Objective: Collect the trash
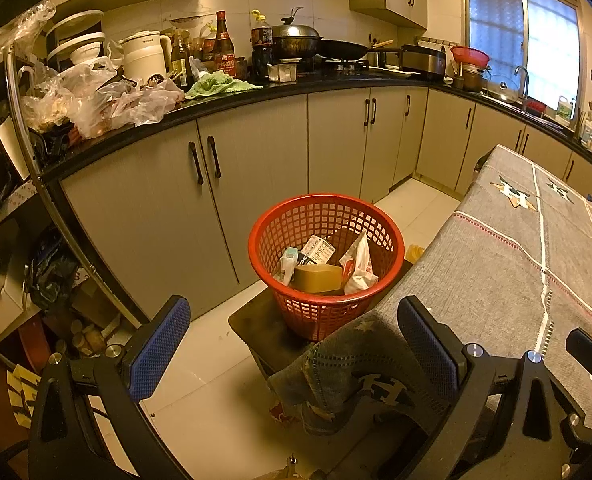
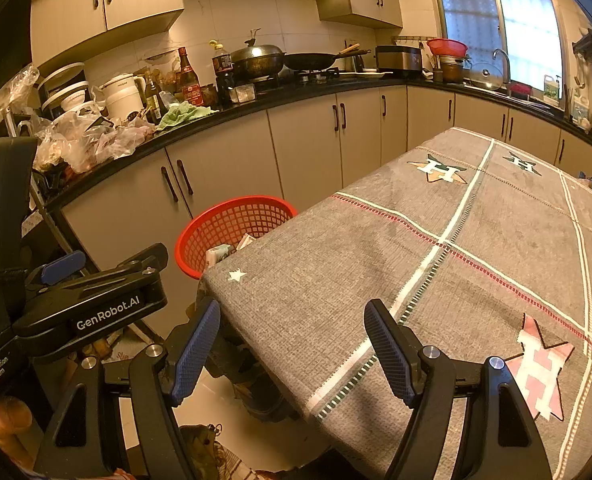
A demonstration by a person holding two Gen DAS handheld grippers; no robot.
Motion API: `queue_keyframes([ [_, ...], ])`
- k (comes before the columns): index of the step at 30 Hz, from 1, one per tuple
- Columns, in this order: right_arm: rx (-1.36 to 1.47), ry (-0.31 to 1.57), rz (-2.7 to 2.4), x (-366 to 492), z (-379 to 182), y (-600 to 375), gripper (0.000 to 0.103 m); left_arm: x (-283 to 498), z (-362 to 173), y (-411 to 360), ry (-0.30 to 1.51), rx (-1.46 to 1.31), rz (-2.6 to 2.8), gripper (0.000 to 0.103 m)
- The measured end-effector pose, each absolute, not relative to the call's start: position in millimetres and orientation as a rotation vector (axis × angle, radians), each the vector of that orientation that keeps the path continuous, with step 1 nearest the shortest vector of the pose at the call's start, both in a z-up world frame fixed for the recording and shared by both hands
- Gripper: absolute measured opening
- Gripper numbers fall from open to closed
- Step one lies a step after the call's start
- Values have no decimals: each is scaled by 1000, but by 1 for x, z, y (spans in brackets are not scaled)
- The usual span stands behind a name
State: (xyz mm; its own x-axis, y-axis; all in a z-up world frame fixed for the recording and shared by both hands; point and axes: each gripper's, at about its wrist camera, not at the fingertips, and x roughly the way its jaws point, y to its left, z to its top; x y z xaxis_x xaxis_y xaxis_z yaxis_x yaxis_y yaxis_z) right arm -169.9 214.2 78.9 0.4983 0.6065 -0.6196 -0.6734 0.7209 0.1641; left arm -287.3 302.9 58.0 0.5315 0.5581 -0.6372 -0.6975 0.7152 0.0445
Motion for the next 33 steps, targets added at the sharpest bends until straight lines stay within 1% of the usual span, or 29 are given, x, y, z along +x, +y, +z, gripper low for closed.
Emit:
queue_keyframes([
  [23, -121, 717, 788, -173, 74, 217, 79, -294, 60, 313, 672, -251, 769, 103],
  [33, -108, 721, 795, -172, 75, 211, 80, -295, 75, 316, 650, -229, 805, 103],
])
